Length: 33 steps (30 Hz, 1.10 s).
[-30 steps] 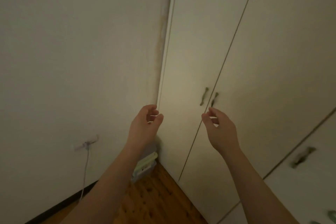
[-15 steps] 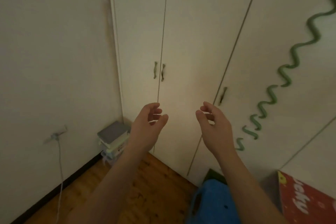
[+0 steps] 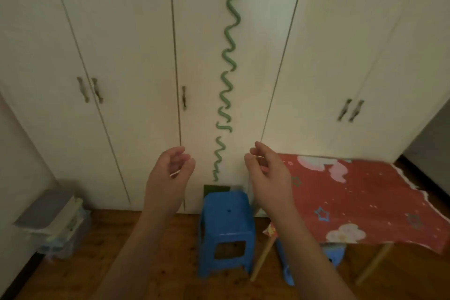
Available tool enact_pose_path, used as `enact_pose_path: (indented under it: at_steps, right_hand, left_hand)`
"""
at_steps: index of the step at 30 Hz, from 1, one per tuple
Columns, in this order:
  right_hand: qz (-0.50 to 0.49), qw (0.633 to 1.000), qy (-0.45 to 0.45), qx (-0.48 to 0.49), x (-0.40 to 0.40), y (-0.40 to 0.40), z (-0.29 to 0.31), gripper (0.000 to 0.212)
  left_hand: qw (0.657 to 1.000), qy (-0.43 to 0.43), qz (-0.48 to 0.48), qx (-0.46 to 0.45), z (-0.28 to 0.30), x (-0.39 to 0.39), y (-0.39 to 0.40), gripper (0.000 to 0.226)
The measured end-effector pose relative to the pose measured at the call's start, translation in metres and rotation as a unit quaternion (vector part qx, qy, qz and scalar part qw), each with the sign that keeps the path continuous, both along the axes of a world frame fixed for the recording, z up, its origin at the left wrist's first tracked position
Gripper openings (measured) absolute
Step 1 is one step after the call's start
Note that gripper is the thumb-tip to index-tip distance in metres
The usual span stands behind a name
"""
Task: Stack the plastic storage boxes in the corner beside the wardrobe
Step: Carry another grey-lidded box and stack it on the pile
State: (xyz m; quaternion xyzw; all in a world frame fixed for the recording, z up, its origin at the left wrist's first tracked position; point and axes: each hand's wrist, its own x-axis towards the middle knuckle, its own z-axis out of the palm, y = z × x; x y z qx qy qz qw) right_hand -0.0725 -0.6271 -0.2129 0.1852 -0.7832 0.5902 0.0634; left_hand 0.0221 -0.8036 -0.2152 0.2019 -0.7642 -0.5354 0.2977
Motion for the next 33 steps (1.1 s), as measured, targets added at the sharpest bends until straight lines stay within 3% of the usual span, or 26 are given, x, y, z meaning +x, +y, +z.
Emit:
enact_pose_path:
  at_steps: [5, 17, 33]
  right_hand:
    - [-0.106, 0.994, -0.008, 0.022, 0.048, 0.079, -0.008, 0.046]
    - [-0.281, 0.959, -0.037, 0.011, 0.129, 0.268, -0.025, 0.051]
    - [-0.411, 0.908, -0.051, 0.061, 0.16, 0.574, -0.048, 0.053]
  left_hand:
    - [0.993, -0.008, -0.104, 0.049, -0.009, 0.009, 0.064, 0.032]
    - [0.949, -0.042, -0.307, 0.057, -0.02, 0.019, 0.256, 0.03]
    - [0.895, -0.071, -0.436, 0.064, -0.035, 0.001, 0.569, 0.029]
